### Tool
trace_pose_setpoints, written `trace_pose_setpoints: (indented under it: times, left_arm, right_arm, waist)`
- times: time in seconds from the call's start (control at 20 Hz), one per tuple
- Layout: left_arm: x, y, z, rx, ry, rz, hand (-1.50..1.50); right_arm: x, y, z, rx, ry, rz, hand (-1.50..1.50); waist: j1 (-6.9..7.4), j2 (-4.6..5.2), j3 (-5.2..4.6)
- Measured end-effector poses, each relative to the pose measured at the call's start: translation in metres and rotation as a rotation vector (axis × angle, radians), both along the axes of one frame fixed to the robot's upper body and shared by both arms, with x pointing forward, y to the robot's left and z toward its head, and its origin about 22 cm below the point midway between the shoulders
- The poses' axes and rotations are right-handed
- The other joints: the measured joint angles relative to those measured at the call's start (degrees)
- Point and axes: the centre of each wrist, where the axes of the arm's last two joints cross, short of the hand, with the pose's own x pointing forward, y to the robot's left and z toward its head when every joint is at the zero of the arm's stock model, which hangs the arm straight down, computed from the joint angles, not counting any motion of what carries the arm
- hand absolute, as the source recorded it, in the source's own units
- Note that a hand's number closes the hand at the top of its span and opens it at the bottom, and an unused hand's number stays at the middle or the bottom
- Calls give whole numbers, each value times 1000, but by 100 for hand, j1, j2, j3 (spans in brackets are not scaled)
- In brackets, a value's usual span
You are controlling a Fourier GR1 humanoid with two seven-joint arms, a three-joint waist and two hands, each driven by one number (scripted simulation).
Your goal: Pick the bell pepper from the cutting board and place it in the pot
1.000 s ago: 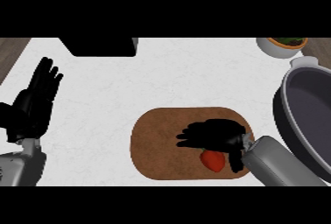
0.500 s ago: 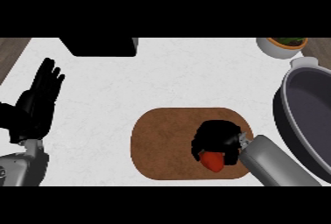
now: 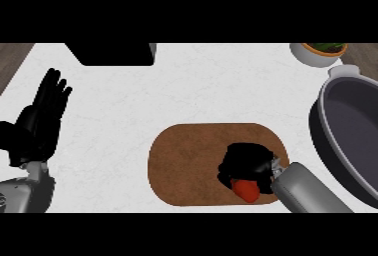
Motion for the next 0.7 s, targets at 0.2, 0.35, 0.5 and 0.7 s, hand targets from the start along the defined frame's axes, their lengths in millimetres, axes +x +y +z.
trace_pose_setpoints:
  times: [0.2,0.35,0.5,0.7]
  left_arm:
    - [-6,14,-4,-1,14,53,0]
    - [-12,24,-6,4,22,86,0]
    - [-12,25,-4,4,14,84,0]
    - [-13,23,-4,1,22,78,0]
  right_arm:
    - [-22,-14,-15,66,24,-306,150]
    - [-46,-20,-23,121,29,-522,150]
    - [-76,-18,-18,157,11,-693,150]
    - [-110,-8,6,318,-45,-878,150]
  waist:
    - [-328,-104,-3]
    - [-479,-151,-7]
    - [-493,-132,-9]
    - [-487,-96,9]
